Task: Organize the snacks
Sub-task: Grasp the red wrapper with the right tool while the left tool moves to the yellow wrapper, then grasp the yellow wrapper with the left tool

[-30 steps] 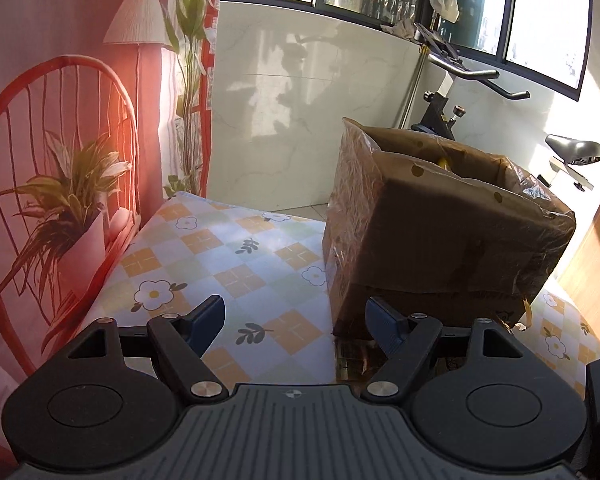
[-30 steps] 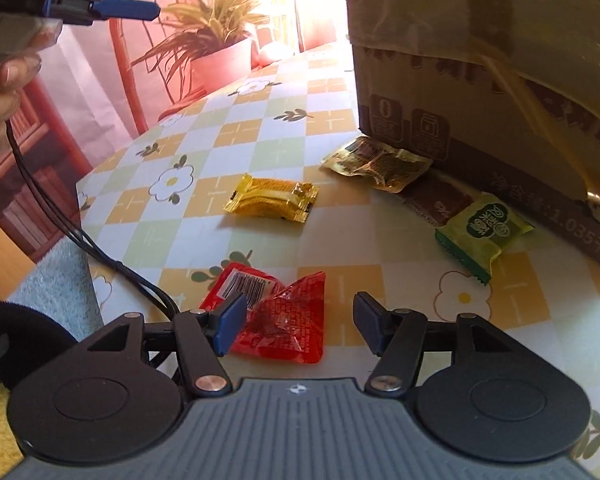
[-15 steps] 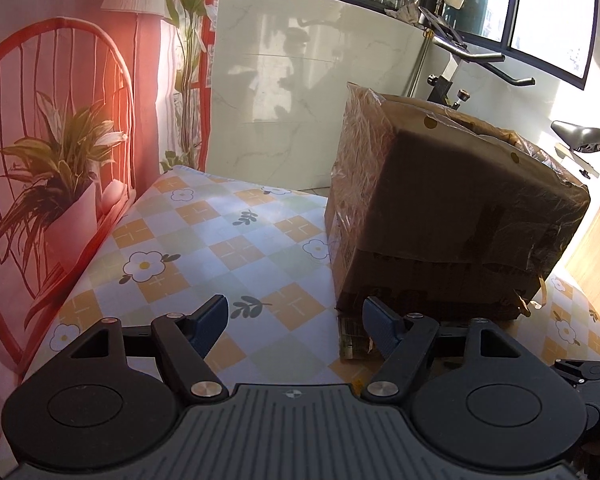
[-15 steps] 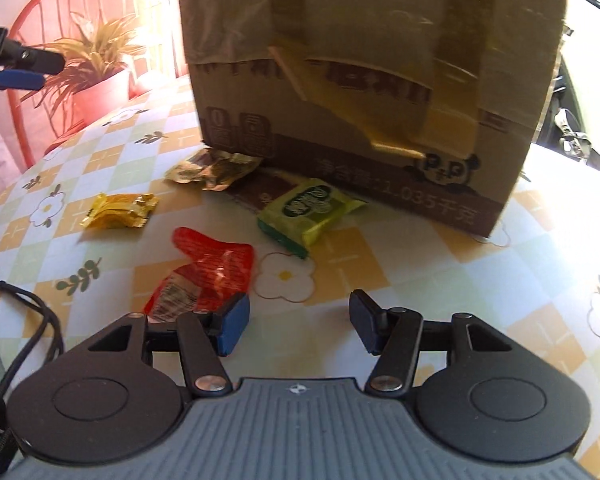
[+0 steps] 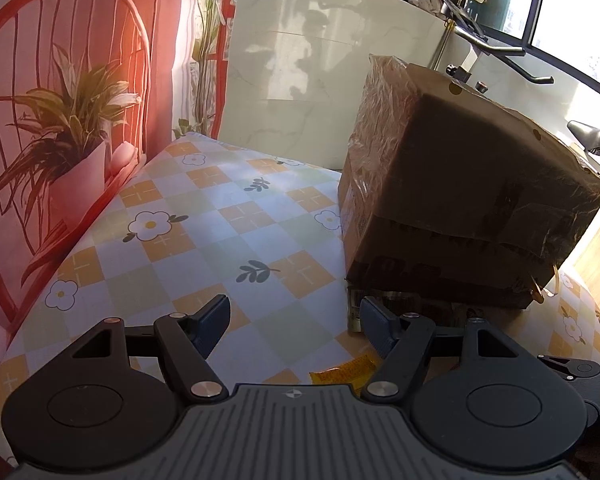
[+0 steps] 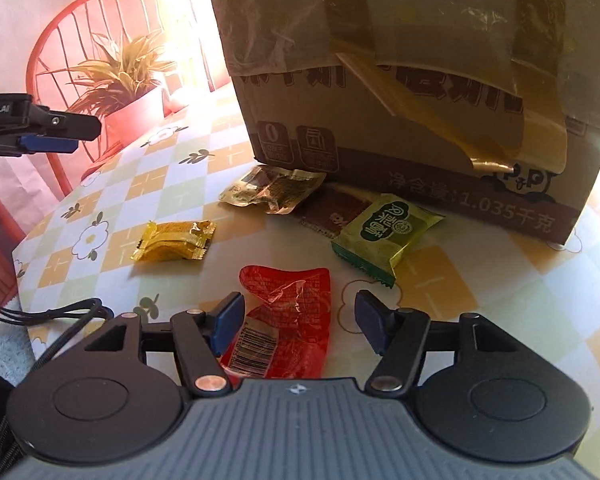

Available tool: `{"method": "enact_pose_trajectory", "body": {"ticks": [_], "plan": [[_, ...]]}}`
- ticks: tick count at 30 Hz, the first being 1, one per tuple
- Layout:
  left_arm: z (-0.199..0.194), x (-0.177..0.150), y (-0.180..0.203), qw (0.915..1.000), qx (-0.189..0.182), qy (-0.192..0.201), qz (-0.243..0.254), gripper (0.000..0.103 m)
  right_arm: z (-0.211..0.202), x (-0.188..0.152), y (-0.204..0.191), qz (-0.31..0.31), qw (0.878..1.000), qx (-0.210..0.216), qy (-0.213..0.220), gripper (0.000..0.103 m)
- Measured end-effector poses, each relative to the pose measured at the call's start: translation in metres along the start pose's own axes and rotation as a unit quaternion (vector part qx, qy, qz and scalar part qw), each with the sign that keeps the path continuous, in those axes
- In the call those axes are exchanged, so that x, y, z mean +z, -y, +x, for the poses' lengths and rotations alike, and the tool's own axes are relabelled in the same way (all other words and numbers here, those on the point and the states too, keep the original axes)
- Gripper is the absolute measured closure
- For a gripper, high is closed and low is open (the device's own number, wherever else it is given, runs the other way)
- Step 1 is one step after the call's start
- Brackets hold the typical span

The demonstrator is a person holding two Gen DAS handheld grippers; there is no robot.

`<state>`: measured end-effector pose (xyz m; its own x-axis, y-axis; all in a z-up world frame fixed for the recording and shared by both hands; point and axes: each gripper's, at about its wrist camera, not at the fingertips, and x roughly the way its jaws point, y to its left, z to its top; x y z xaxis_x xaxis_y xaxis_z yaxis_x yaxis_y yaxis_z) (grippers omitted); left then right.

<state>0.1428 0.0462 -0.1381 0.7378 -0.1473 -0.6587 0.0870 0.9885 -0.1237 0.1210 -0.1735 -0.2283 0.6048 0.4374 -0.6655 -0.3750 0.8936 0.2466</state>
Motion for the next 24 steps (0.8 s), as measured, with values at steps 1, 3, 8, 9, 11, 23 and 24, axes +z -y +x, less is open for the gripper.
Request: {"method": "enact_pose_trajectory", "body": {"ticks": [1, 3, 8, 9, 11, 23, 24], "plan": [[0.000, -0.001, 0.000, 1.0000, 0.000, -0.001, 0.000, 0.029, 0.002, 0.000, -0.002, -0.001, 1.000, -0.002, 0.001, 0.036], [0.003, -0.003, -0.001, 1.0000, 0.001, -0.007, 0.000, 0.030, 0.005, -0.001, -0.006, -0.017, 1.000, -0.011, 0.000, 0.036], [0.007, -0.004, -0.003, 0.9999, 0.004, -0.013, 0.002, 0.030, 0.003, -0.007, -0.012, -0.070, 0.997, -0.039, 0.002, 0.051], [0.007, -0.004, -0.003, 0.9999, 0.005, -0.014, 0.003, 0.030, 0.003, -0.007, -0.010, -0.066, 0.997, -0.037, 0.003, 0.052], [0.008, -0.004, -0.004, 0.9998, 0.003, -0.016, 0.007, 0.030, 0.000, -0.009, -0.007, -0.063, 0.997, -0.038, 0.005, 0.054], [0.039, -0.022, 0.017, 0.9906, -0.037, -0.057, 0.119, 0.030, -0.032, -0.019, 0.018, -0.019, 0.998, -0.046, 0.035, 0.069], [0.042, -0.023, 0.019, 0.9890, -0.047, -0.061, 0.126, 0.030, -0.033, -0.020, 0.021, -0.015, 0.998, -0.048, 0.036, 0.069]]}}
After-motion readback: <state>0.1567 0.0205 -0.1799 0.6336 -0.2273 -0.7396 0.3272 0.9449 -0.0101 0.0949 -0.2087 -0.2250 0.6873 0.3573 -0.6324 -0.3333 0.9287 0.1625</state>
